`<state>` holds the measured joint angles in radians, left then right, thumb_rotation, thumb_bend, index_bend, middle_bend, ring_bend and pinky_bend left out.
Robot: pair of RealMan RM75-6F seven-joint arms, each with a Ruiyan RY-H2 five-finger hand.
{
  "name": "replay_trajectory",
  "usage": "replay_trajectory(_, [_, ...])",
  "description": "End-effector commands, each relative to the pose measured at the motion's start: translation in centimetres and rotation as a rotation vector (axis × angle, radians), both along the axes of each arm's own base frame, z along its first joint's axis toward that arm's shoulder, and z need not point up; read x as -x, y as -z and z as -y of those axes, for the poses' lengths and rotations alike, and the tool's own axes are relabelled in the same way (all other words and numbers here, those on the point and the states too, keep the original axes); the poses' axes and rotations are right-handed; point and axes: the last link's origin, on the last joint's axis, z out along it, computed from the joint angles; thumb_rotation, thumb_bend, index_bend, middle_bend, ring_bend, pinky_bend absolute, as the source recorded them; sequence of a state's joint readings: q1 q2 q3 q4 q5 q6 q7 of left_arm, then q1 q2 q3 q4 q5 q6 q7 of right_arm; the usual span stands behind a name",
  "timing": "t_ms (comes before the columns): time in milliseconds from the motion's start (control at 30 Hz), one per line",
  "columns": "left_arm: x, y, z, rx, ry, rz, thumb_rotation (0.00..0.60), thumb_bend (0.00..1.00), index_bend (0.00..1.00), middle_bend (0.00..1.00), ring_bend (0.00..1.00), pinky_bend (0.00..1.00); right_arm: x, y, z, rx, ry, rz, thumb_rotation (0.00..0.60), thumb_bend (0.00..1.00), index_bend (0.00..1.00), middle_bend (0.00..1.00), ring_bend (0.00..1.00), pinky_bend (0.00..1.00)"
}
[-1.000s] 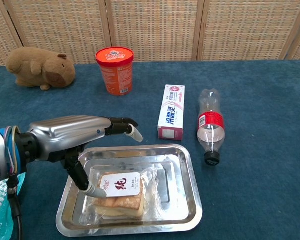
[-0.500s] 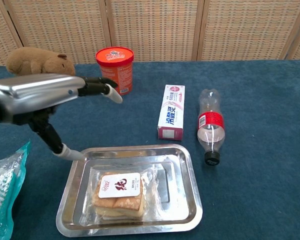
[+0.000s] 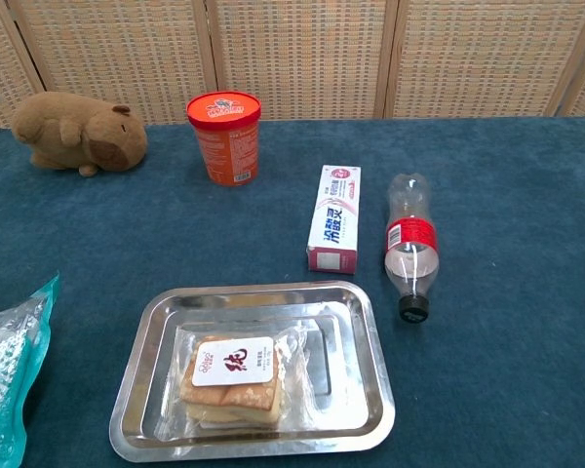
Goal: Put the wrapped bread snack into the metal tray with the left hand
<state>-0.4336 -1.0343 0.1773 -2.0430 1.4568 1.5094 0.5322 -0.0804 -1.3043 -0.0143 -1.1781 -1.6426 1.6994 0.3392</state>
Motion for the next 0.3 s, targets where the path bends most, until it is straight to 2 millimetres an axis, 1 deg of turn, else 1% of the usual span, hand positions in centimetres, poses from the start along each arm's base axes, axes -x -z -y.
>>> replay_trajectory(33, [4.0, -2.2, 2.3, -0.087, -0.040, -0.023, 0.600, 0.21, 0.15, 0.00, 0.00, 0.00, -0.8, 0.4, 1.1, -0.023, -0.002, -0.015, 0.600, 0.38, 0.10, 0.00, 0.00, 0.00])
replay_trajectory(167, [5.5, -2.3, 3.2, -0.106, -0.052, -0.004, 0.600, 0.20, 0.15, 0.00, 0.00, 0.00, -1.2, 0.7, 1.5, -0.040, -0.002, -0.016, 0.600, 0.38, 0.10, 0.00, 0.00, 0.00])
replay_trajectory(300, [6.0, -2.1, 3.4, -0.115, -0.051, 0.005, 0.600, 0.20, 0.15, 0.00, 0.00, 0.00, -1.4, 0.9, 1.9, -0.052, -0.001, -0.029, 0.600, 0.38, 0.10, 0.00, 0.00, 0.00])
